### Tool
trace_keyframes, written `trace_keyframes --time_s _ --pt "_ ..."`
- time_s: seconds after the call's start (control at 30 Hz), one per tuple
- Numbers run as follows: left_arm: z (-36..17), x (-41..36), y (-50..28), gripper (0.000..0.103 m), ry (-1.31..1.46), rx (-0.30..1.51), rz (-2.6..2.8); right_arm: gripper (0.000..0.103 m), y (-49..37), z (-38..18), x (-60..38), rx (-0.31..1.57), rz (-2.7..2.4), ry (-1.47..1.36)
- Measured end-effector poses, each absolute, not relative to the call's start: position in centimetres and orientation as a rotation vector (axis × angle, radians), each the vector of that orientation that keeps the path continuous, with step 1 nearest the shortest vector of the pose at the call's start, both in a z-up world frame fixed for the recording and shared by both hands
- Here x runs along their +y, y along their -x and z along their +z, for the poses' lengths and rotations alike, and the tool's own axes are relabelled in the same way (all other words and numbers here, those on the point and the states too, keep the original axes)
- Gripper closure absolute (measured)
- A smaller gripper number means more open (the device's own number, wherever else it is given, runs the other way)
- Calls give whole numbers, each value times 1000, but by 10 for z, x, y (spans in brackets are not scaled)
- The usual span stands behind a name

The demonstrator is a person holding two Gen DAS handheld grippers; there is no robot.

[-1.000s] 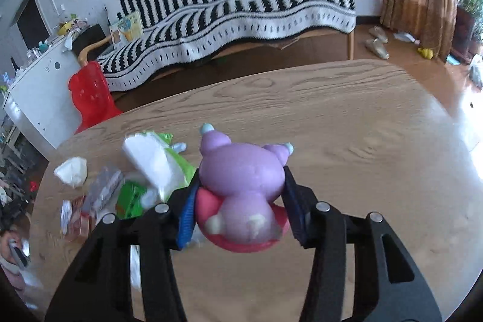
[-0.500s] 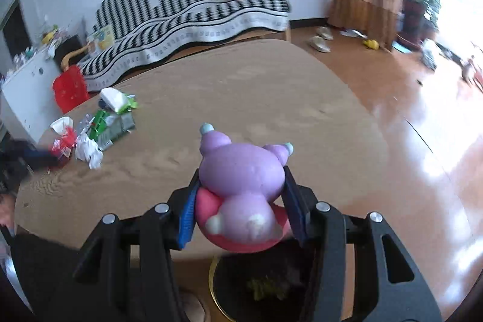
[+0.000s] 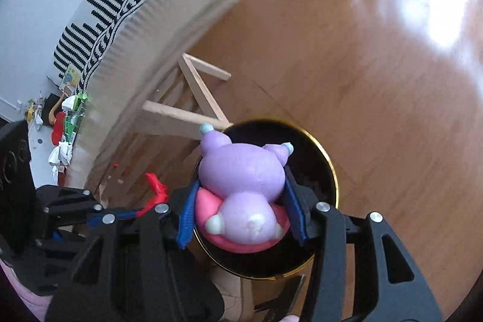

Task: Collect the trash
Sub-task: 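Carry the ribbon and toy to the black bin and open both grippers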

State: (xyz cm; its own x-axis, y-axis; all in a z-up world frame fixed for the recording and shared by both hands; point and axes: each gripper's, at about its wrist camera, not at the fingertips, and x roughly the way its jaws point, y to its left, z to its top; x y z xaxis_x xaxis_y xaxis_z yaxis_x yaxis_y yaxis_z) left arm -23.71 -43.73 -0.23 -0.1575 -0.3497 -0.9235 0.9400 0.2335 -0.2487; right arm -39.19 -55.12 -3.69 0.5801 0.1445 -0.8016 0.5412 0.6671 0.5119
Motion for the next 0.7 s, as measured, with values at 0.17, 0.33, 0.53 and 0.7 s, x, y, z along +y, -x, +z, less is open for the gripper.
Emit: trace_keyframes --time_s 0.17,0.33,0.53,0.7 --pt "-1 -446 234 94 -619 1236 -1293 53 384 -42 -555 965 -262 -831" --pt "-6 -452 245 93 -641 1244 -1300 53 382 -45 -557 977 -263 -833" --pt "-6 -458 246 93 -637 1251 -1289 53 382 -52 -552 998 -263 -846" --pt "-6 -456 242 93 -626 1252 -1291 53 385 -50 -553 1001 -259 -842"
